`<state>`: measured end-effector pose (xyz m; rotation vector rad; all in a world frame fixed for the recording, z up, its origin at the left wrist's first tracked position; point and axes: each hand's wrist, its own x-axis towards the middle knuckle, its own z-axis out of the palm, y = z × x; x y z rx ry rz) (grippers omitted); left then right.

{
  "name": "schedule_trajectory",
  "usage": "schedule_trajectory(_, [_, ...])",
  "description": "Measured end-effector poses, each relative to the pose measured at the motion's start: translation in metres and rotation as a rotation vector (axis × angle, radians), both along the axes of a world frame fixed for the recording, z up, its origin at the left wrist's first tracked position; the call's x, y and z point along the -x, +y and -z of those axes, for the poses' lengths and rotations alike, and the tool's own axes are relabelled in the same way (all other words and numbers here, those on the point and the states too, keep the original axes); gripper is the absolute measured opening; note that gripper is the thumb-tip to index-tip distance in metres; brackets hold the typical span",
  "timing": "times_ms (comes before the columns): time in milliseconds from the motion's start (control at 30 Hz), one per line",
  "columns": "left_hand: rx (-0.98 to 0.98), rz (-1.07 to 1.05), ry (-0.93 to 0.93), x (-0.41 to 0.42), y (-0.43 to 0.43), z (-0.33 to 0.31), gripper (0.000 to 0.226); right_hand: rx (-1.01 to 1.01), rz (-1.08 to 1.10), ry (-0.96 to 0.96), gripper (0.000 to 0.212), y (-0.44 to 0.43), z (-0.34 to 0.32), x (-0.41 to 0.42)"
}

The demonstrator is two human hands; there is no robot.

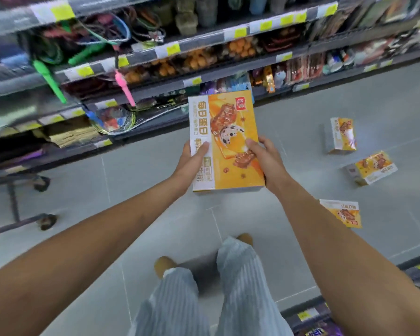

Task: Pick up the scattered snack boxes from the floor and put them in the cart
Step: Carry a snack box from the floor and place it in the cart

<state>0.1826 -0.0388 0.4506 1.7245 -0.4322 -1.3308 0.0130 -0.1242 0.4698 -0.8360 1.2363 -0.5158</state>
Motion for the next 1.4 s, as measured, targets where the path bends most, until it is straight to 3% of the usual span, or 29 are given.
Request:
schedule_trajectory(200, [0.056, -0.146, 0.071, -0.128, 0.099, -0.024, 0.019, -0.031, -0.105, 0.002, 0.037, 0.077, -0.014, -0.134])
schedule_trajectory(367, [0.138, -0.326, 0.131, -0.222, 0.177, -0.034, 0.02, -0.039, -0.258, -0.013, 0.034, 0.13, -0.023, -0.25])
schedule_trajectory(500, [0.128, -0.471, 0.096, -0.281, 0.222, -0.035, 0.039, -0.025, -0.374, -0.028, 0.016, 0.158, -0.027, -0.331])
schedule_trajectory(600, [0.107, -0.57, 0.06, -0.333, 0.257, -0.034, 0.044, -0.023, -0.469, -0.029, 0.016, 0.179, -0.027, -0.402])
schedule_trajectory(900, [0.065, -0.844, -0.025, -0.509, 0.32, -0.036, 0.033, -0.025, -0.673, -0.06, 0.014, 0.23, -0.012, -0.615])
schedule_trajectory(967, [0.046, -0.888, -0.039, -0.554, 0.334, -0.039, 0.031, -0.015, -0.738, -0.044, 0.022, 0.242, -0.011, -0.668])
schedule_trajectory(1100, [-0.008, -0.94, -0.087, -0.616, 0.358, -0.044, 0.031, -0.002, -0.837, -0.015, 0.09, 0.25, 0.031, -0.751])
schedule_trajectory(1267, [-0.072, -1.016, -0.091, -0.681, 0.4, -0.048, 0.026, -0.099, -0.997, 0.024, 0.101, 0.281, 0.065, -0.836])
schedule_trajectory(1367, [-0.113, -1.039, -0.036, -0.717, 0.432, -0.043, 0.025, -0.162, -1.023, 0.057, 0.106, 0.318, 0.045, -0.87])
schedule_trajectory(1400, [-0.119, -1.041, -0.026, -0.727, 0.441, -0.04, 0.023, -0.166, -1.026, 0.066, 0.099, 0.33, 0.032, -0.876])
